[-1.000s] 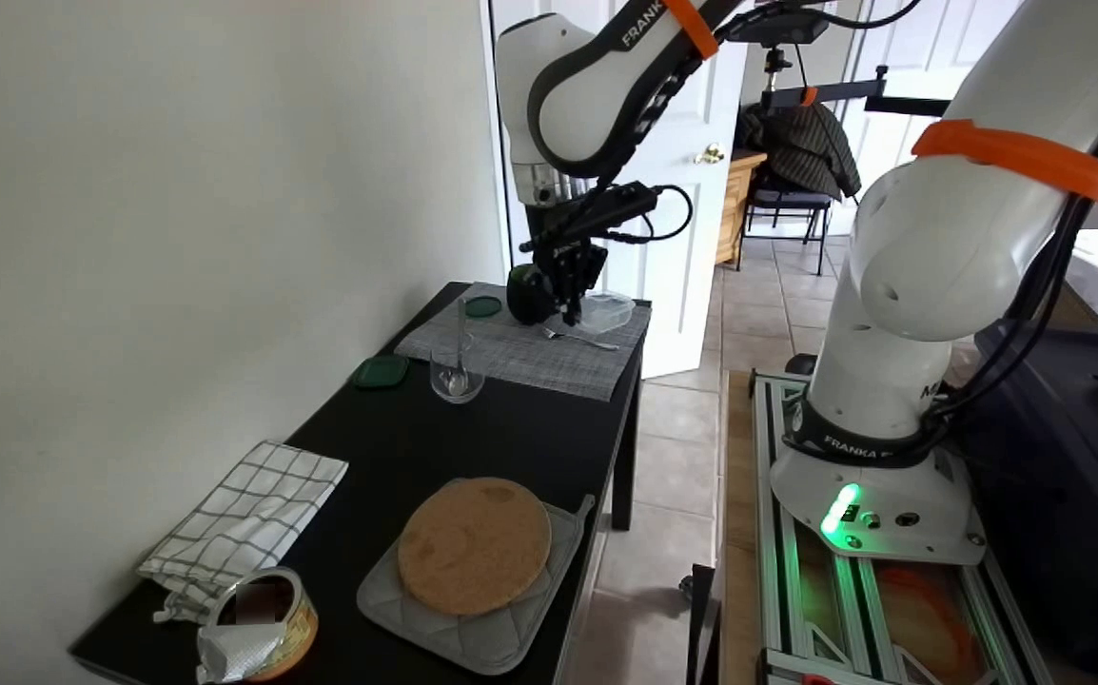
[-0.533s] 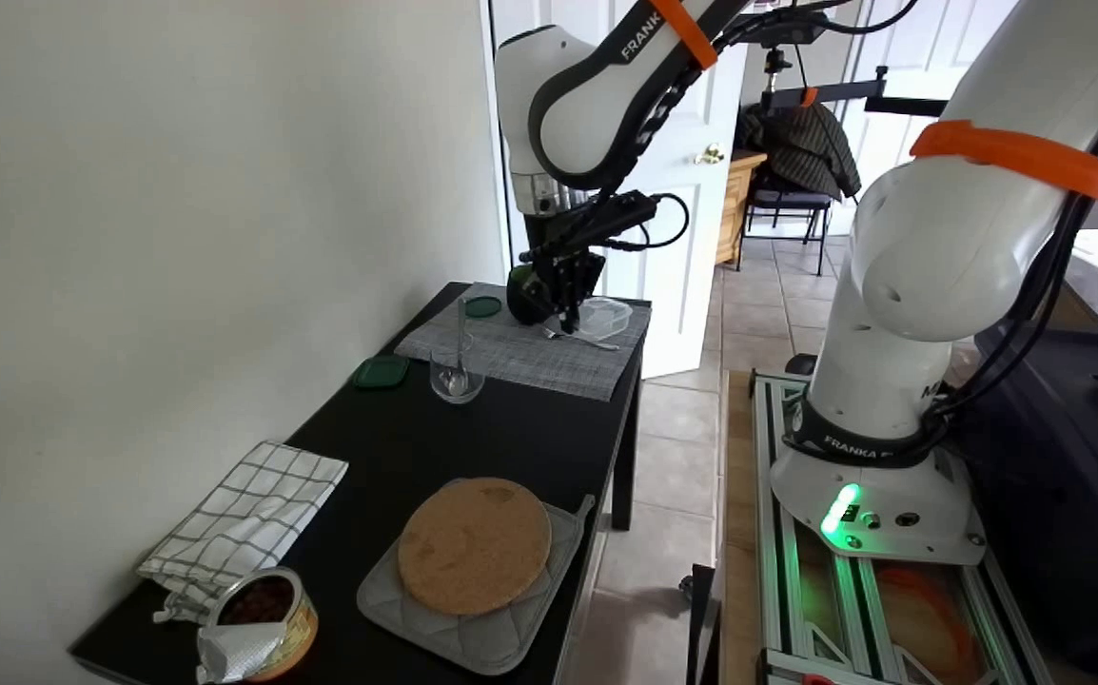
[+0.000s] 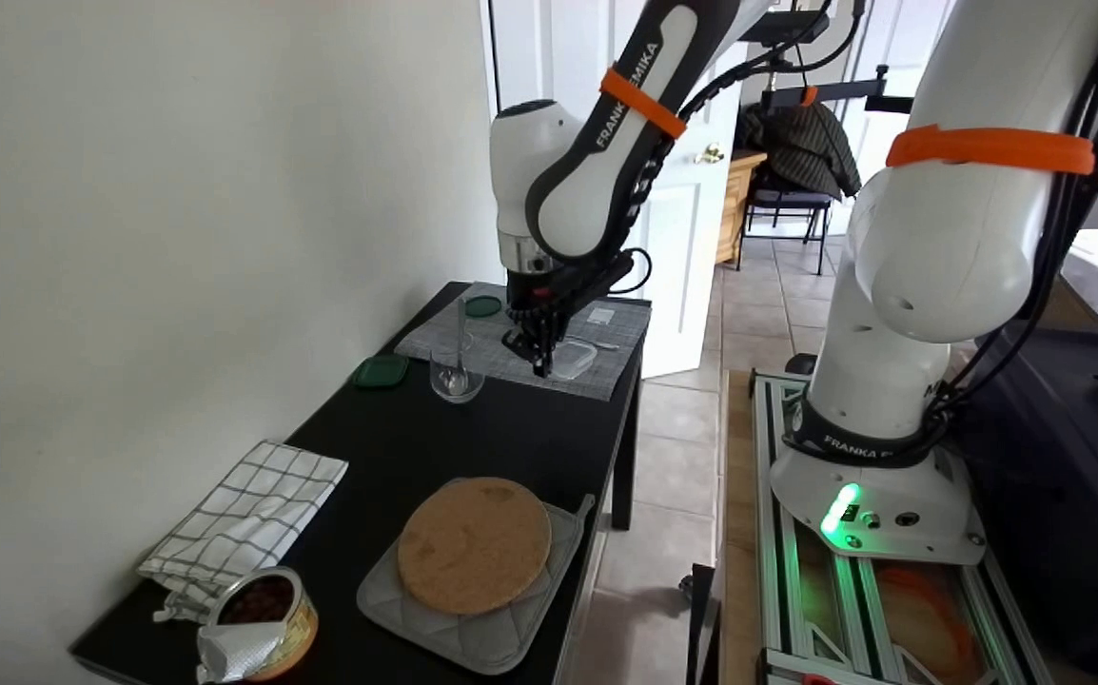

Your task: Move the plastic container to the right

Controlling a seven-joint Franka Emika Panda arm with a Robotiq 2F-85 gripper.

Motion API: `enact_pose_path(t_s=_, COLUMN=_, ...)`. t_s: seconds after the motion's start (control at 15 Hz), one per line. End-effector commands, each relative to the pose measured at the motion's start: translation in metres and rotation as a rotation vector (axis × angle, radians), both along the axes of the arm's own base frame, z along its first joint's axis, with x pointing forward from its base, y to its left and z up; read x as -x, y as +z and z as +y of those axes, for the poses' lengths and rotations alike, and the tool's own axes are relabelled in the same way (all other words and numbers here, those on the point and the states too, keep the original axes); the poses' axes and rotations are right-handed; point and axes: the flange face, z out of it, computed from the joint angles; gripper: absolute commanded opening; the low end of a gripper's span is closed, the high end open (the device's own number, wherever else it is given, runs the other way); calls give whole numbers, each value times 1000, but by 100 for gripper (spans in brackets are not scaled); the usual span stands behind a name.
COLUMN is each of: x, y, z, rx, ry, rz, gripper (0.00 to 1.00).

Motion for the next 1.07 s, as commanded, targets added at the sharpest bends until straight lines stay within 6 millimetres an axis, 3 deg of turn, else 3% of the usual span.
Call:
enact_pose_path(t_s=0.0, x=10, y=-30, z=-10, rx=122, ry=100, rz=84, gripper=2)
enact_pose_path(t_s=0.07, x=13, y=-35, z=-16, rx=157, ry=77, rz=94, gripper=2)
enact_pose_path(t_s=0.13, x=8, y=-26, z=-11, rx=103, ry=84, rz=71, gripper=7)
enact_pose_path(t_s=0.33, x=12, y=-33, z=-19, rx=137, ry=83, rz=89, gripper=7)
enact_pose_path(t_s=0.4, x=11, y=-33, z=-19, rx=138, ry=84, rz=88, gripper=2)
enact_pose_path(t_s=0.6, x=1, y=-35, z=-21, rx=153, ry=159, rz=-18, gripper=2)
enact_pose_path(t_s=1.0, x=-5, y=-62, z=-47, rx=181, ry=268, rz=-56, gripper=2)
